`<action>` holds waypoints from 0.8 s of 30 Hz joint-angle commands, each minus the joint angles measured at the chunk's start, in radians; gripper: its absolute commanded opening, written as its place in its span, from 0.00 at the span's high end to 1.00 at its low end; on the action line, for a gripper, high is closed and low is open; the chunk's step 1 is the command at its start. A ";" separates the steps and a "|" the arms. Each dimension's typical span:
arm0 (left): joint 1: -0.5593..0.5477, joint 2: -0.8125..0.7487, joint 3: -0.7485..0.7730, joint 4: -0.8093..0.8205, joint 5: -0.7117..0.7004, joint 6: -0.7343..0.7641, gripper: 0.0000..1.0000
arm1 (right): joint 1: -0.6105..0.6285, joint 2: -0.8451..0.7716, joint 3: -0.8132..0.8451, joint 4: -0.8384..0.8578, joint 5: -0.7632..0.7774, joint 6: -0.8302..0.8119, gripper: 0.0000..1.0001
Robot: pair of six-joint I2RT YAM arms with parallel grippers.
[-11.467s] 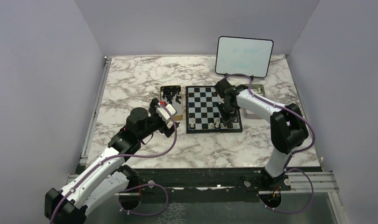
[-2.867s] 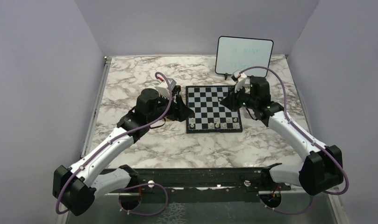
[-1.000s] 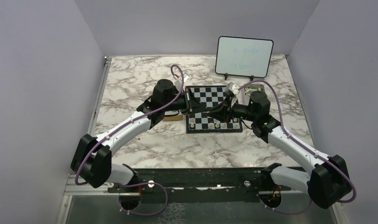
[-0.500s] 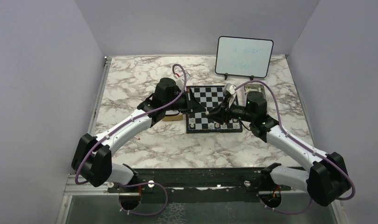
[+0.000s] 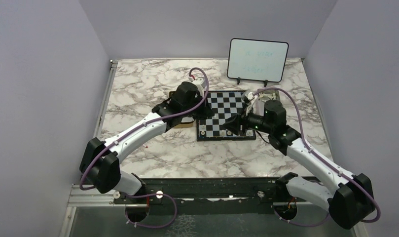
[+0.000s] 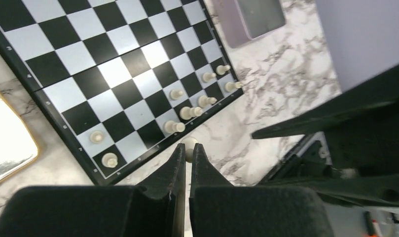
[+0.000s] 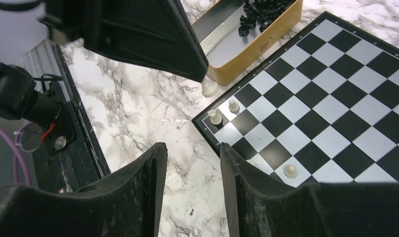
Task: Set up the chess pieces on the board
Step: Place the chess piece on the chessboard.
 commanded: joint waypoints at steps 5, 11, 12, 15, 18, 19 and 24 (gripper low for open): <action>-0.097 0.111 0.080 -0.105 -0.289 0.095 0.98 | 0.001 -0.190 -0.010 -0.187 0.212 0.090 0.49; -0.120 0.199 0.092 -0.104 -0.340 0.102 0.98 | 0.001 -0.336 -0.041 -0.226 0.289 0.110 0.48; -0.120 0.212 0.093 -0.104 -0.341 0.104 0.98 | 0.001 -0.348 -0.043 -0.231 0.297 0.111 0.48; -0.120 0.248 0.089 -0.094 -0.340 0.112 0.98 | 0.001 -0.367 -0.043 -0.246 0.312 0.106 0.48; -0.120 0.275 0.080 -0.082 -0.367 0.122 0.98 | 0.001 -0.367 -0.042 -0.253 0.306 0.104 0.48; -0.120 0.281 0.077 -0.077 -0.379 0.126 0.98 | 0.001 -0.363 -0.041 -0.254 0.299 0.103 0.48; -0.120 0.297 0.056 -0.031 -0.387 0.133 0.98 | 0.001 -0.349 -0.039 -0.268 0.278 0.090 0.48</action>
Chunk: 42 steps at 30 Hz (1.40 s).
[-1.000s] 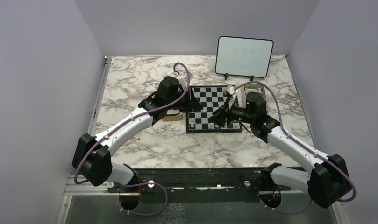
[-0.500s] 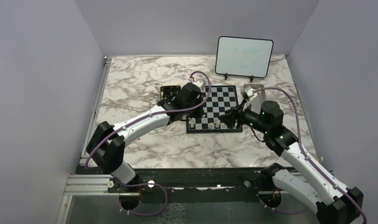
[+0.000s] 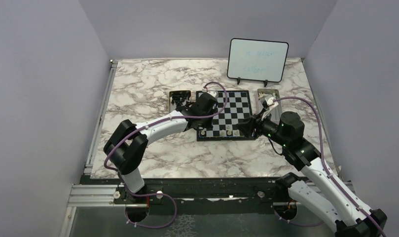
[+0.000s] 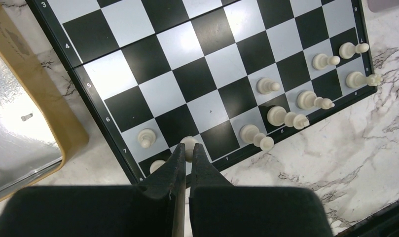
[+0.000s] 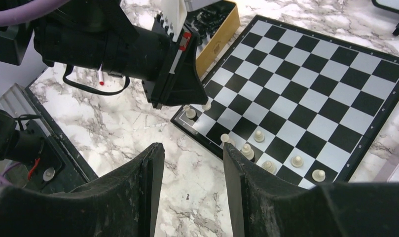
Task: Set up the chess pieces on the board
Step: Place the chess piece on the chessboard.
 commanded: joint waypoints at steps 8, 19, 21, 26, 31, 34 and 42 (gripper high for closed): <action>-0.001 0.072 0.021 0.063 -0.043 0.026 0.98 | 0.001 0.000 -0.003 -0.048 0.013 -0.011 0.47; -0.002 0.111 0.025 0.050 -0.039 0.026 0.98 | 0.001 -0.001 -0.008 -0.048 0.022 -0.017 0.47; -0.001 0.118 0.028 0.050 -0.036 0.026 0.98 | 0.001 0.000 -0.009 -0.049 0.022 -0.019 0.47; -0.002 0.131 0.040 0.049 -0.038 0.030 0.98 | 0.001 -0.001 -0.014 -0.050 0.025 -0.021 0.47; -0.001 0.137 0.051 0.038 -0.050 0.035 0.98 | 0.001 0.002 -0.015 -0.052 0.028 -0.022 0.47; 0.000 0.141 0.055 0.023 -0.059 0.040 0.98 | 0.001 0.002 -0.015 -0.051 0.027 -0.024 0.47; 0.001 0.137 0.056 -0.008 -0.071 0.045 0.98 | 0.001 0.004 -0.017 -0.054 0.032 -0.028 0.47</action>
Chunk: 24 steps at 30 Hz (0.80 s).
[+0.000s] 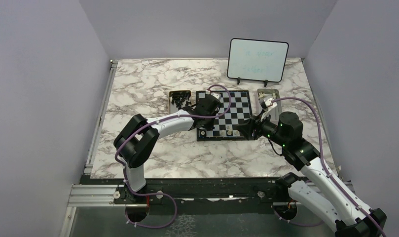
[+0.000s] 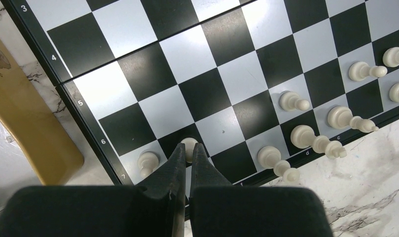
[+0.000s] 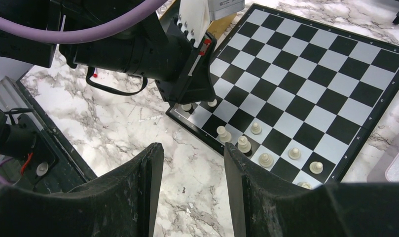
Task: Set up the chess pieces on the board
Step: Place the chess piece on the chessboard.
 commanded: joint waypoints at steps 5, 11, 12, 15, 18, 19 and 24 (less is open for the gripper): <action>0.000 0.023 0.034 -0.061 -0.035 0.020 0.98 | 0.001 -0.001 -0.014 -0.022 0.027 -0.016 0.47; -0.001 0.034 0.044 -0.074 -0.022 0.022 0.96 | 0.001 0.006 -0.014 -0.018 0.027 -0.015 0.47; -0.001 0.036 0.046 -0.076 -0.022 0.022 0.92 | 0.001 0.008 -0.013 -0.018 0.028 -0.015 0.46; -0.001 0.037 0.055 -0.081 -0.020 0.022 0.79 | 0.001 0.011 -0.010 -0.018 0.028 -0.013 0.46; 0.001 0.034 0.069 -0.087 -0.009 0.021 0.70 | 0.001 0.012 -0.011 -0.012 0.034 -0.008 0.46; 0.003 0.032 0.076 -0.088 -0.002 0.020 0.68 | 0.001 0.012 -0.012 -0.010 0.040 -0.004 0.46; 0.027 -0.003 0.110 -0.087 0.055 0.009 0.66 | 0.001 0.016 -0.007 0.008 0.095 0.068 0.46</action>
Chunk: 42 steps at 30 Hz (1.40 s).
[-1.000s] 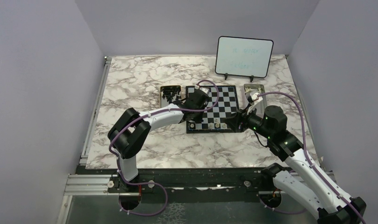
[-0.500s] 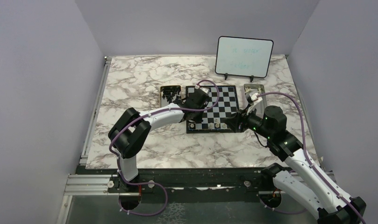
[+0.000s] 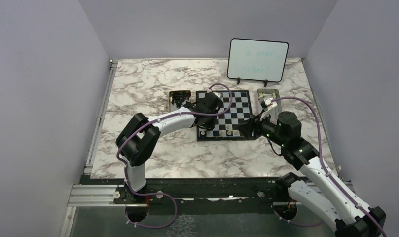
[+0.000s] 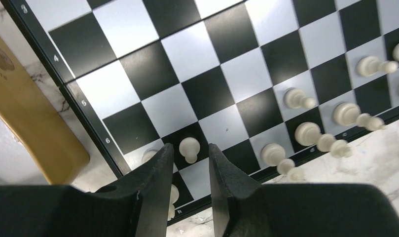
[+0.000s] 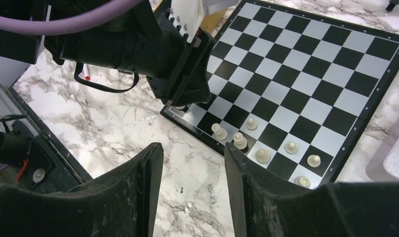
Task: Set up the chess pieces on the board
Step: Place the chess piece on the chessboard, then pick up the chess piece from the storage box.
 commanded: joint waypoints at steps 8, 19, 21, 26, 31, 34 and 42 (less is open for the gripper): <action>0.102 -0.169 0.079 0.034 0.242 -0.023 0.61 | 0.001 0.139 0.106 -0.088 0.215 0.191 0.46; 0.220 -0.514 -0.075 0.090 0.347 0.038 0.14 | -0.039 0.432 0.214 -0.004 0.548 0.140 0.49; 0.221 -0.573 -0.113 0.088 0.330 0.070 0.01 | -0.083 0.486 0.238 0.019 0.551 0.137 0.52; 0.223 -0.719 -0.228 0.096 0.289 0.142 0.01 | -0.206 0.605 0.318 0.046 0.552 0.036 0.53; 0.222 -0.850 -0.376 0.157 0.292 0.208 0.01 | -0.343 0.711 0.385 0.052 0.493 -0.105 0.55; 0.222 -0.901 -0.458 0.207 0.316 0.246 0.01 | -0.410 0.799 0.443 0.024 0.446 -0.192 0.60; 0.222 -0.943 -0.499 0.222 0.382 0.335 0.01 | -0.480 0.855 0.421 0.118 0.318 -0.481 0.61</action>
